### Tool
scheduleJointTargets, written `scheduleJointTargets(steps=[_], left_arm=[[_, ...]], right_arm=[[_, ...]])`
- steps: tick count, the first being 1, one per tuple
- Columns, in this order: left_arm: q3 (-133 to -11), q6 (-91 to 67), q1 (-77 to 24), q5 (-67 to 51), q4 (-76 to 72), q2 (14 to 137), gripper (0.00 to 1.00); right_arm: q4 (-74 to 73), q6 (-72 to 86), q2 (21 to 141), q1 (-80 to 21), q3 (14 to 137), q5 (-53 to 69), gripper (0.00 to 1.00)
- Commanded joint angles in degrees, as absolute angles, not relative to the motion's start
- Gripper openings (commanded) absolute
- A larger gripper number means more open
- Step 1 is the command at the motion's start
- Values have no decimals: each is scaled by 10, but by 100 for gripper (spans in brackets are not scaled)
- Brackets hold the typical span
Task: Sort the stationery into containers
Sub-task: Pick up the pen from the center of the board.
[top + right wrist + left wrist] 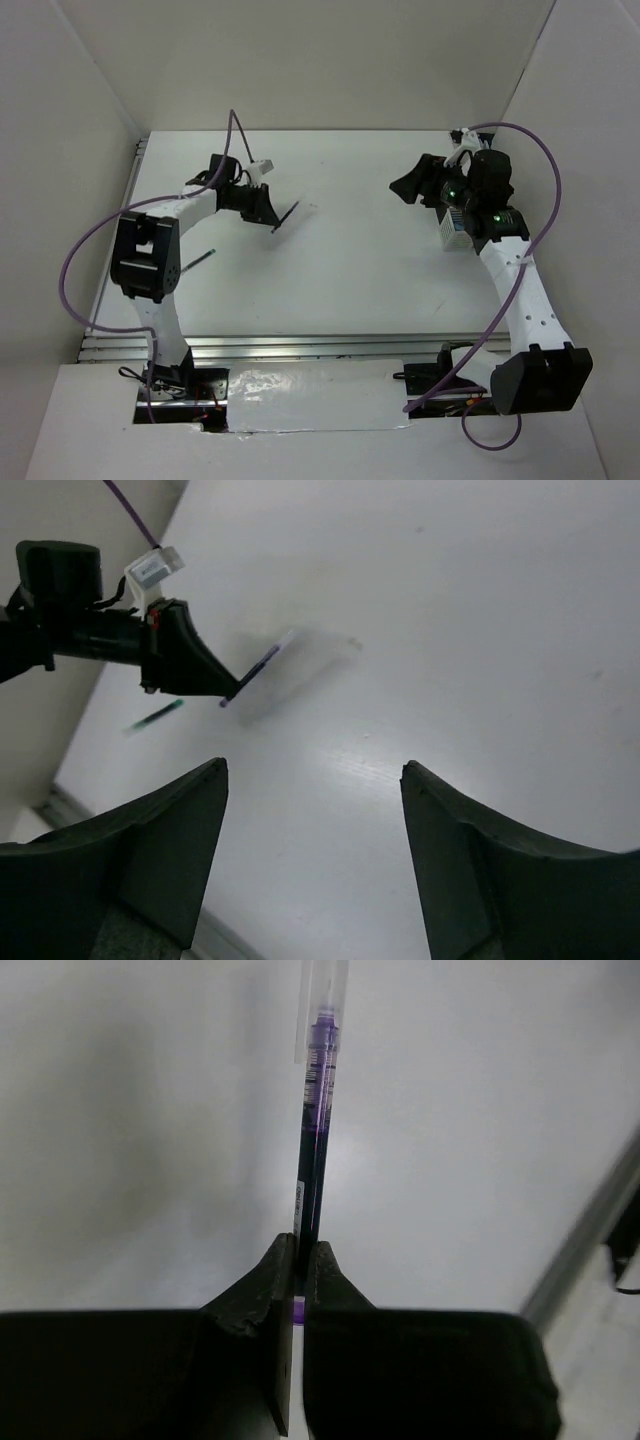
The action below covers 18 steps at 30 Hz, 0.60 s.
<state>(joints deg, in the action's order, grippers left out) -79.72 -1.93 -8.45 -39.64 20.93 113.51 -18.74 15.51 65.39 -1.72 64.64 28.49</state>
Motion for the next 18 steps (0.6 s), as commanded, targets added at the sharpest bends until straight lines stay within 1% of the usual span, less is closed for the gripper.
scheduleJointTargets(steps=[1, 4, 8, 14, 18], left_arm=[[-772, -155, -123, -542, 45, 1028, 0], [-748, -211, -162, -568, 6, 989, 0], [-694, -289, -210, -591, -89, 928, 0], [-669, -292, -256, -604, -106, 876, 0], [-678, -272, -268, -594, -84, 867, 0]], right_arm=[[-145, 244, 652, -27, 644, 385, 77], [-130, 259, 670, -45, 661, 403, 79], [-134, 251, 701, -73, 700, 410, 80], [-132, 236, 747, -114, 748, 403, 81], [-138, 232, 768, -134, 751, 407, 79]])
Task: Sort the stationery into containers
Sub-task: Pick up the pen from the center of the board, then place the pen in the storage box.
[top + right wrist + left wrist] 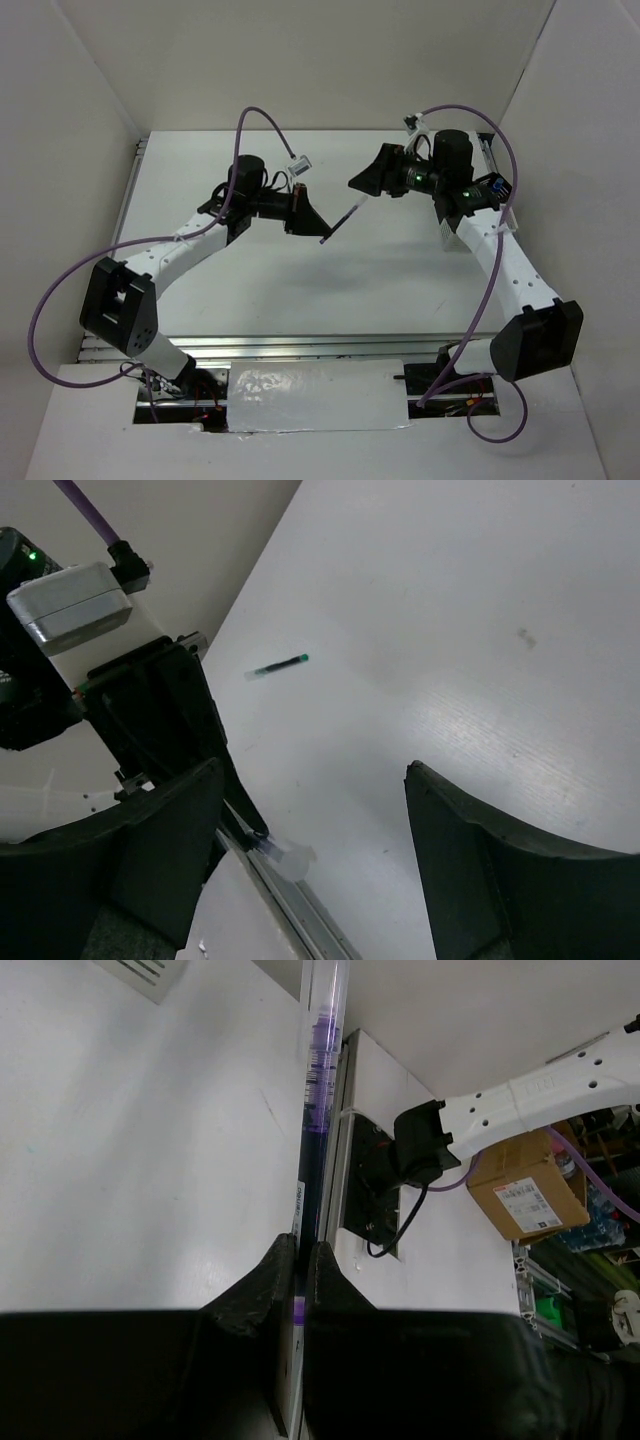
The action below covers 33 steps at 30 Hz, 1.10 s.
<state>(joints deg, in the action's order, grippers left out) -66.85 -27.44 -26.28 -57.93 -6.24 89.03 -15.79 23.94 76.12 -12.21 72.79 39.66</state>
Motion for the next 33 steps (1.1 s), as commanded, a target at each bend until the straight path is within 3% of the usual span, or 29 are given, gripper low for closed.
scheduleJointTargets(steps=[1, 11, 13, 15, 18, 22, 23, 25, 26, 28, 29, 30, 33], left_arm=[[-678, -269, -268, -592, -83, 867, 0], [-683, -257, -261, -562, -70, 877, 0], [-683, -258, -258, -562, -73, 878, 0], [-679, -261, -257, -562, -80, 878, 0], [-678, -258, -257, -563, -80, 877, 0], [-676, -246, -257, -559, -71, 877, 1], [-676, -241, -257, -557, -66, 878, 7], [-680, -231, -256, -539, -50, 878, 24], [-681, -227, -255, -526, -36, 876, 41], [-685, -218, -249, -481, -18, 868, 61], [-683, -216, -244, -468, -15, 865, 92], [-675, -216, -234, -456, -18, 858, 99], [-665, -206, -208, -412, -16, 832, 99]], right_arm=[[-141, 232, 771, -137, 748, 410, 79], [-154, 227, 756, -153, 711, 418, 77], [-154, 228, 755, -151, 709, 420, 72], [-156, 229, 755, -152, 708, 423, 65], [-153, 236, 758, -150, 706, 425, 41], [-140, 257, 764, -146, 707, 446, 18], [-135, 266, 765, -144, 706, 453, 9], [-132, 275, 766, -137, 704, 460, 1], [-131, 285, 765, -133, 703, 466, 0], [-134, 286, 763, -114, 703, 473, 0], [-140, 275, 761, -106, 707, 473, 0], [-146, 270, 759, -98, 714, 470, 0], [-201, 185, 758, -54, 755, 418, 0]])
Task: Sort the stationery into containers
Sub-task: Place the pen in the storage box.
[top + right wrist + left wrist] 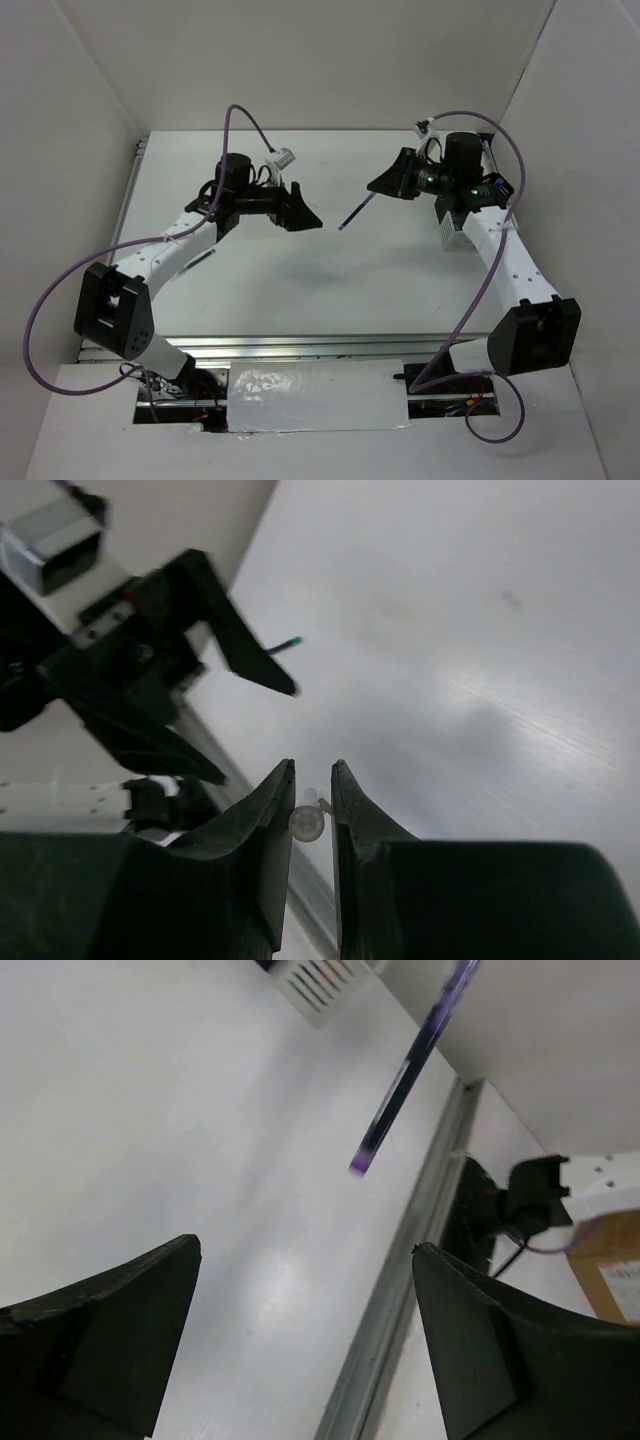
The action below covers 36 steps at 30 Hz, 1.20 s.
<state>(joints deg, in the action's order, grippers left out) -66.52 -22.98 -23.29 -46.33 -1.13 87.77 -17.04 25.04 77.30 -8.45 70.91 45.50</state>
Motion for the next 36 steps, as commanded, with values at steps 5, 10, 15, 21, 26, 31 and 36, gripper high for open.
scheduleJointTargets(steps=[5, 10, 15, 21, 26, 31, 36], left_arm=[[-686, -139, -187, -291, 68, 818, 99], [-706, -88, -171, -266, 135, 835, 99], [-697, -91, -145, -244, 149, 833, 99], [-640, -120, -104, -244, 89, 805, 99], [-624, -134, -79, -210, 83, 794, 99], [-619, -123, -42, -209, 98, 791, 99], [-637, -65, -3, -229, 178, 816, 99]], right_arm=[[-233, 35, 753, 13, 787, 194, 0], [-189, -46, 793, 36, 811, 2, 0], [-187, -49, 850, 76, 859, -51, 0], [-182, -48, 905, 93, 887, -91, 0], [-177, -47, 928, 95, 879, -110, 2], [-161, -37, 935, 103, 860, -96, 10], [-155, -20, 944, 106, 854, -82, 11]])
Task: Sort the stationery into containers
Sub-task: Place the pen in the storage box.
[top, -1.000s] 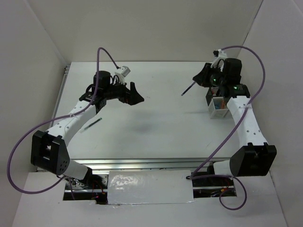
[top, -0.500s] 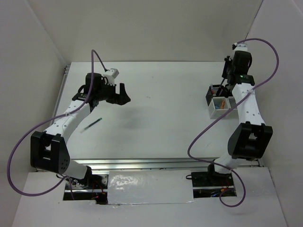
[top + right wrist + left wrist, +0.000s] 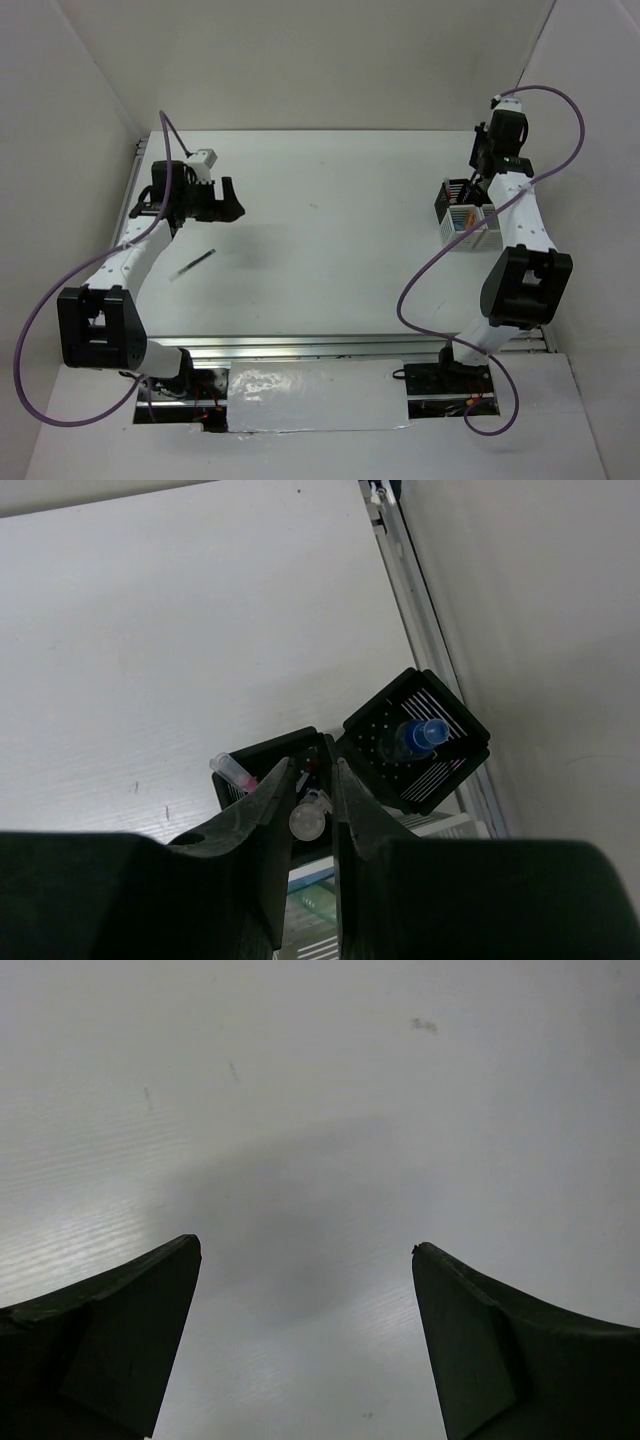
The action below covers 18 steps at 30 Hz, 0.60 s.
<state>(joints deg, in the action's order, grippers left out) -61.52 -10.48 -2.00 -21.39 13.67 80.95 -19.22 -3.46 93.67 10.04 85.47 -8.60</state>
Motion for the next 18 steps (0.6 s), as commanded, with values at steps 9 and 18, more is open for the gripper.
scheduleJointTargets(steps=[9, 18], left_arm=[[-626, 106, 118, -205, 277, 825, 97], [-615, 264, 166, -212, 345, 858, 81]], right_arm=[[-183, -11, 963, 103, 860, -81, 39], [-213, -1, 935, 96, 866, -62, 50]])
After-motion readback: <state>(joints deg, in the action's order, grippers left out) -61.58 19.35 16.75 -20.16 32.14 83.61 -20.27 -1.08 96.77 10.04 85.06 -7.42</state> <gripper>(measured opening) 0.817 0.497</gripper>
